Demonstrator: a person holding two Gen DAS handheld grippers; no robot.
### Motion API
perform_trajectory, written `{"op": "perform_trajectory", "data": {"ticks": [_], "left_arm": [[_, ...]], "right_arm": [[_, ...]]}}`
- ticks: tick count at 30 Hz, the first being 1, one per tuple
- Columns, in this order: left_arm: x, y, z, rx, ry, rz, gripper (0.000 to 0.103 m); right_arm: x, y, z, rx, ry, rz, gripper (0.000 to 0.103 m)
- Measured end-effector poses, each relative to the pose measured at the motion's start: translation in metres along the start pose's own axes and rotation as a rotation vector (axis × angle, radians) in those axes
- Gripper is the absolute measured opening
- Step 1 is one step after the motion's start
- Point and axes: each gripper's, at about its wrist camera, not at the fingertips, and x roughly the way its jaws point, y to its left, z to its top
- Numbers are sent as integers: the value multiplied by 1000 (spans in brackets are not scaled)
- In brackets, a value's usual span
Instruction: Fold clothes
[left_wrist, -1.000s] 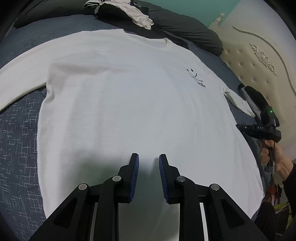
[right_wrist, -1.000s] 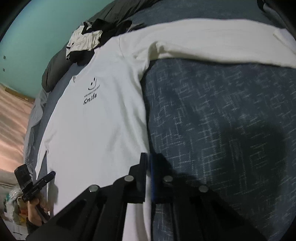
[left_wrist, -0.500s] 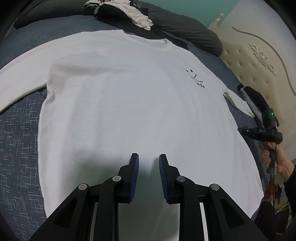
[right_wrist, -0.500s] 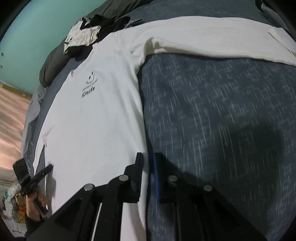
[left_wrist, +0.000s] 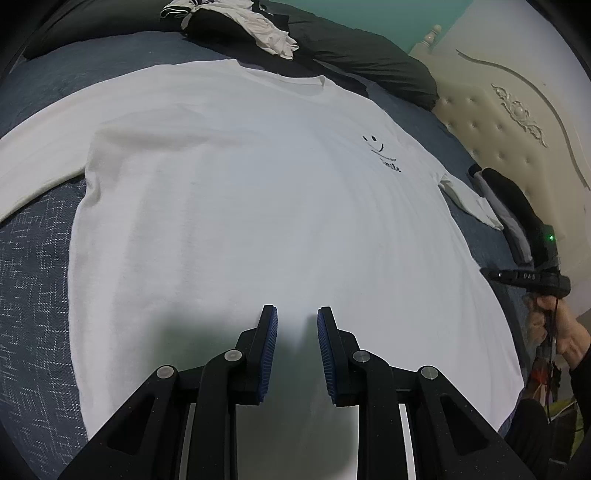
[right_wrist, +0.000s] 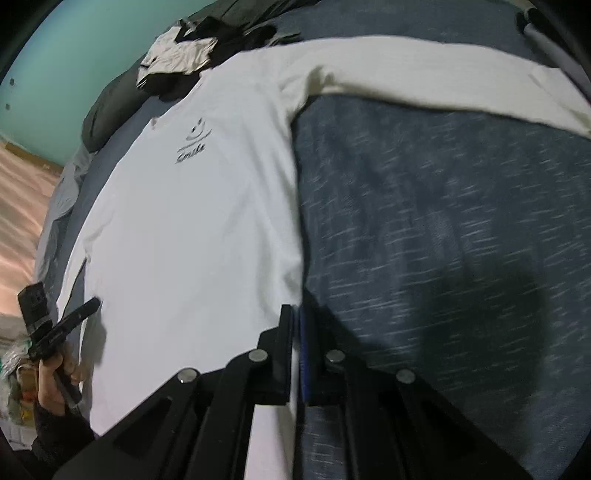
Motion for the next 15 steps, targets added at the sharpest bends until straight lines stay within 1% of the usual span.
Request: {"op": "perform_trajectory", "data": {"ticks": [3,6,9,11,14,15], "left_arm": [[-1,0,0,1,-1,2,24],[-1,0,0,3,-2,2,24],[-2,0,0,2,-5,-1,24],[-3,1,0,2,-8,-3,24],[-3,2,0,0,-10,-5,24],[-4,1,0,0,-10,-6,24]], "right_arm": [[6,8,2,-54,17,-69,3],[16,16,4,-70,43,-72,3],[17,13,5,-35,54,-59,4],[13,10,4,-16,52,-55,8],[8,7,-2,5,70,-22,20],[8,7,-5,4,80,-17,21]]}}
